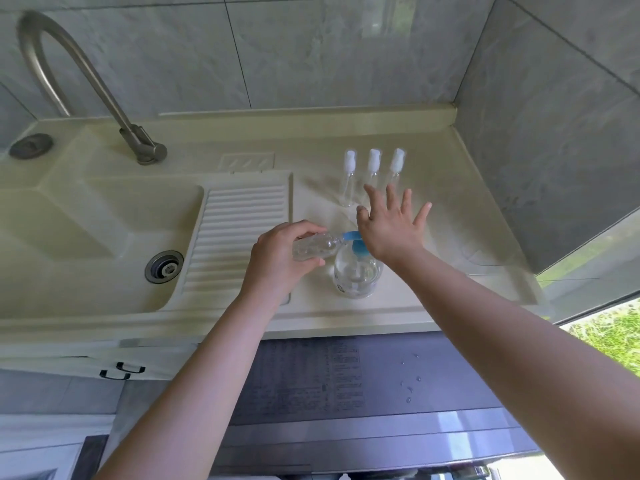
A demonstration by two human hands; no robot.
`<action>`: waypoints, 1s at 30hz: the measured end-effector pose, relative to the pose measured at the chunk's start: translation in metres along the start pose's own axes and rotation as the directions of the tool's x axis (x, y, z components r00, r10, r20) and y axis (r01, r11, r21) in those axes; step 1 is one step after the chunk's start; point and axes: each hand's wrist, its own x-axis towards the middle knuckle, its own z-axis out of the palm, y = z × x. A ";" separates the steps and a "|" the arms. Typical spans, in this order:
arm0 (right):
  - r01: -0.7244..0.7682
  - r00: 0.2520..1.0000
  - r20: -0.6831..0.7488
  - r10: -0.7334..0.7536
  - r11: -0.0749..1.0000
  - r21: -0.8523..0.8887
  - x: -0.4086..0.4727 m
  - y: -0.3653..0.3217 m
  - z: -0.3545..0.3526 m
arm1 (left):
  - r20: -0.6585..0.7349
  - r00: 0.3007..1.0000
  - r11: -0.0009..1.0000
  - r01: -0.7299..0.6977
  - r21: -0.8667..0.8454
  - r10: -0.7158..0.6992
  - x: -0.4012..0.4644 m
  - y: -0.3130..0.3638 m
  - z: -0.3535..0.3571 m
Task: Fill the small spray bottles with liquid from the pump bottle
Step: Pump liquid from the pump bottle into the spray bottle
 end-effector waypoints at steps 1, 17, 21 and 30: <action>-0.004 1.000 0.001 0.004 1.000 0.011 0.000 0.001 -0.001 | 0.001 1.000 1.000 -0.004 0.001 0.004 -0.001 0.000 0.000; -0.045 0.999 0.012 0.044 0.991 0.128 -0.024 0.014 0.000 | -0.032 0.999 1.000 -0.017 0.002 0.017 0.004 0.000 0.005; -0.074 0.995 0.072 0.063 0.986 0.150 -0.032 0.014 0.007 | -0.036 0.999 1.000 -0.020 0.001 0.020 0.004 -0.001 0.005; -0.095 0.994 0.069 0.083 0.976 0.196 -0.037 0.016 0.006 | -0.033 0.999 1.000 -0.016 0.008 0.016 0.004 -0.001 0.007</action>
